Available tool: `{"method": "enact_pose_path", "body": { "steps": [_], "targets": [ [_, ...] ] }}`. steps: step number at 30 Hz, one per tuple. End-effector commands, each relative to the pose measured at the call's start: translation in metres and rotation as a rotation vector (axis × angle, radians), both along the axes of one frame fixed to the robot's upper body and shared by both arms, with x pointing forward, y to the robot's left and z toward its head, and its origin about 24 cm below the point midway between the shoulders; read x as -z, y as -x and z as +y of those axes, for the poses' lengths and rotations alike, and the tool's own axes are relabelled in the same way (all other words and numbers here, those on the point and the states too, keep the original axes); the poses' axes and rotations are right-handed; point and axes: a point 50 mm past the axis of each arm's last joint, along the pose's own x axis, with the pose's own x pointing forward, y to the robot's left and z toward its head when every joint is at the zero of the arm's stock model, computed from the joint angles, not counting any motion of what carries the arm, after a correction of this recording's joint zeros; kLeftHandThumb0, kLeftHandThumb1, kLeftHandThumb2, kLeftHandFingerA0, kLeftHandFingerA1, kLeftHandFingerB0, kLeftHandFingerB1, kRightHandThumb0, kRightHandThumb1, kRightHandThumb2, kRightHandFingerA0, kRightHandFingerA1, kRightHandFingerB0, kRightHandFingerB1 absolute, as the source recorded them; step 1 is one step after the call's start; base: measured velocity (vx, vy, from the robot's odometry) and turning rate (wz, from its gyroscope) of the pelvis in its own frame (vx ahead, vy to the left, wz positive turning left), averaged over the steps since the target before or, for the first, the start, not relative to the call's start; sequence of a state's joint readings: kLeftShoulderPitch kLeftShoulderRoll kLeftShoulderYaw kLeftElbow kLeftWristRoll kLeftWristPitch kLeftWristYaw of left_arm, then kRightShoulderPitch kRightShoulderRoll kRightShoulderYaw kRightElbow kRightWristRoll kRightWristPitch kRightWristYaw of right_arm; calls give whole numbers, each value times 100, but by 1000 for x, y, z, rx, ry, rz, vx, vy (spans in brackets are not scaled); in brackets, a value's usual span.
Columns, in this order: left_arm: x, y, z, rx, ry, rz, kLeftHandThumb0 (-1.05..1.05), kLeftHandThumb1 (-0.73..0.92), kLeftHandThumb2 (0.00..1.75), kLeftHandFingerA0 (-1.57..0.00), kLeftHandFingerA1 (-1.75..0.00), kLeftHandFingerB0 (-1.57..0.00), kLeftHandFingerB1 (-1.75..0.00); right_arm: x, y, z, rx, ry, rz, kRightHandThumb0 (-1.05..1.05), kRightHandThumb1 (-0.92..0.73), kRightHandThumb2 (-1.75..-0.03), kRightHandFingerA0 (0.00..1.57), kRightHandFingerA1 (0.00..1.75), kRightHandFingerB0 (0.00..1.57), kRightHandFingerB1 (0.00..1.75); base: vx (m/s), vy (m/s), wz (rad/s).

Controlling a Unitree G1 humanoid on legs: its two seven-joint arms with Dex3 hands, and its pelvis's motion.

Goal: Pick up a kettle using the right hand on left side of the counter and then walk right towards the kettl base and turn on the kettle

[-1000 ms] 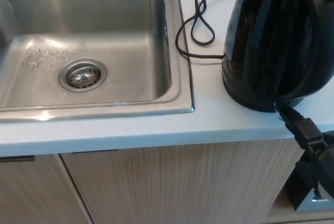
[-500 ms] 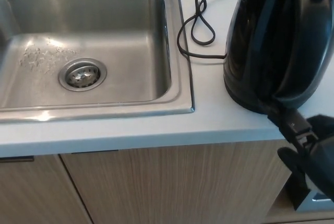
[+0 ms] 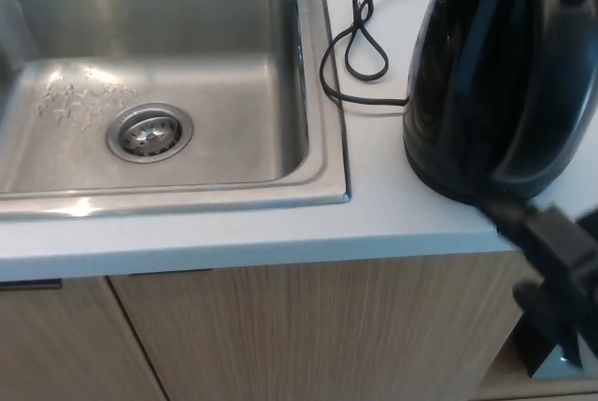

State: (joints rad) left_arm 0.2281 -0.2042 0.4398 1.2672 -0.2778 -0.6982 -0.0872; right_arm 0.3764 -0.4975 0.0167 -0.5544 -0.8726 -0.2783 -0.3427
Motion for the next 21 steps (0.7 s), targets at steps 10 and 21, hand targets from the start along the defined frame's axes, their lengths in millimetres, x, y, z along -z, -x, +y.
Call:
{"method": "enact_pose_path", "body": {
  "steps": [10,21],
  "targets": [
    [-46,58,46,42,-396,-127,-8,50,112,-113,-103,-100,-96,55,132,-41,-105,-140,321,-25,-62,-61,83,160,49,39,0,0,0],
    [-41,54,50,55,-361,-111,-7,49,110,-113,-100,-99,-90,150,80,-67,318,-198,532,-45,-74,-63,86,62,16,27,0,0,0]
  ]
}}
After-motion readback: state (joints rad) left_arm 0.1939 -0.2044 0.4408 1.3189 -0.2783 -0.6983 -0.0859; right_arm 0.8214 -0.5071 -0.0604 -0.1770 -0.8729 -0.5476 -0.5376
